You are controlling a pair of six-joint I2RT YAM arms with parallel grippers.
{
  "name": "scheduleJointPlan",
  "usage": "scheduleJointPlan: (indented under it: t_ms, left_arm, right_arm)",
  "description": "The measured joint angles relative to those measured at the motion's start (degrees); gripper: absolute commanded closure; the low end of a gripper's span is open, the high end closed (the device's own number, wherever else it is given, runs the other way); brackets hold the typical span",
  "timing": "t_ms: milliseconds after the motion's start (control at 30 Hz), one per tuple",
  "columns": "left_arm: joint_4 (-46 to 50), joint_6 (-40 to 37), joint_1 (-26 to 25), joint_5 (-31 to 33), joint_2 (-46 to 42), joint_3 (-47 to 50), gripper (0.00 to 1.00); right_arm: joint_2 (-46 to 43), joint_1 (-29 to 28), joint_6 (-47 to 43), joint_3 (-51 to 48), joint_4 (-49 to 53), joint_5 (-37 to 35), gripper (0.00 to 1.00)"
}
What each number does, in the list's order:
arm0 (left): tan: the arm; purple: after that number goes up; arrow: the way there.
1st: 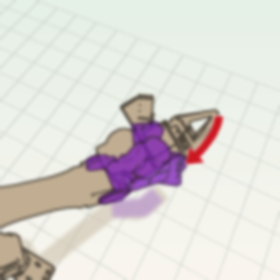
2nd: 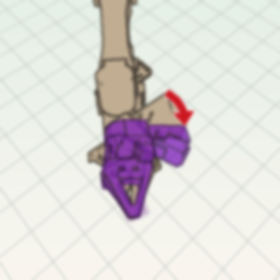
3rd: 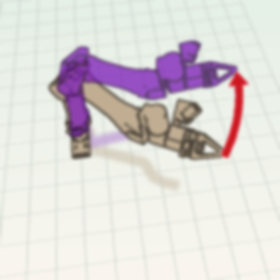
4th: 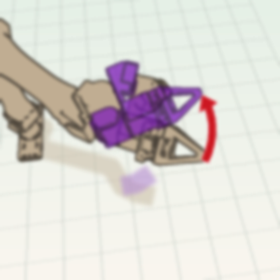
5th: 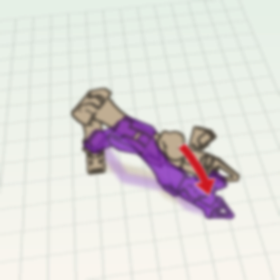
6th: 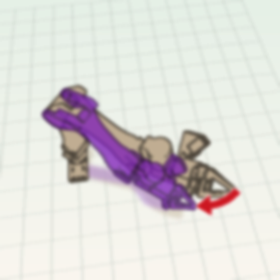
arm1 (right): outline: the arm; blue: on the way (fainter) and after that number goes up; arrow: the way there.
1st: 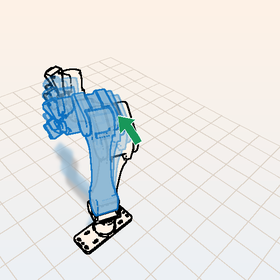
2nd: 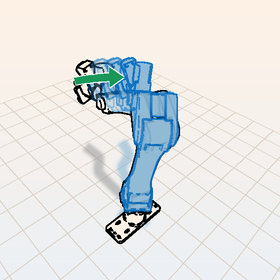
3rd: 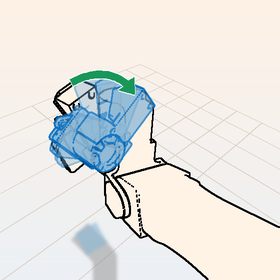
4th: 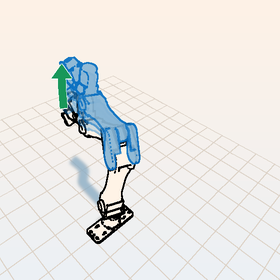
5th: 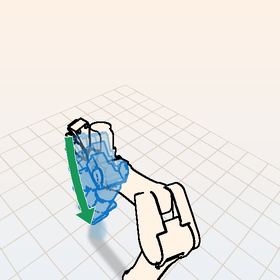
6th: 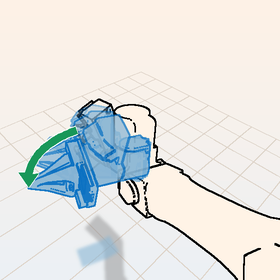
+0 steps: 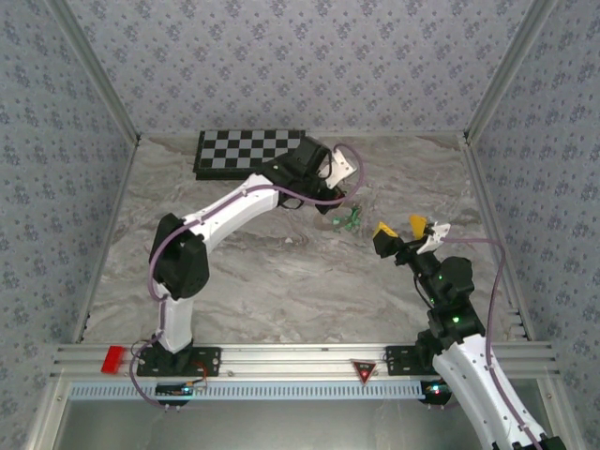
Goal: Put the keys on the keyring
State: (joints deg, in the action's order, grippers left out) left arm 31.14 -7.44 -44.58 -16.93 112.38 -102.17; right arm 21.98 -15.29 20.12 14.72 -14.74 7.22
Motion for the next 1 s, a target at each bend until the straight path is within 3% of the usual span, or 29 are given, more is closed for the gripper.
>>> scheduleJointPlan:
  t_ms: [600,1000]
  left_arm:
    - [-1.86,0.02,-0.26,-3.32,-9.86,15.67,1.0]
    - [-2.23,0.2,-3.1,-3.19,-13.86,24.13,1.0]
  right_arm:
    - [1.07,0.07,0.09,-0.81,-1.36,-0.02,0.0]
    - [1.33,0.28,0.46,-0.98,-1.79,-0.46,0.0]
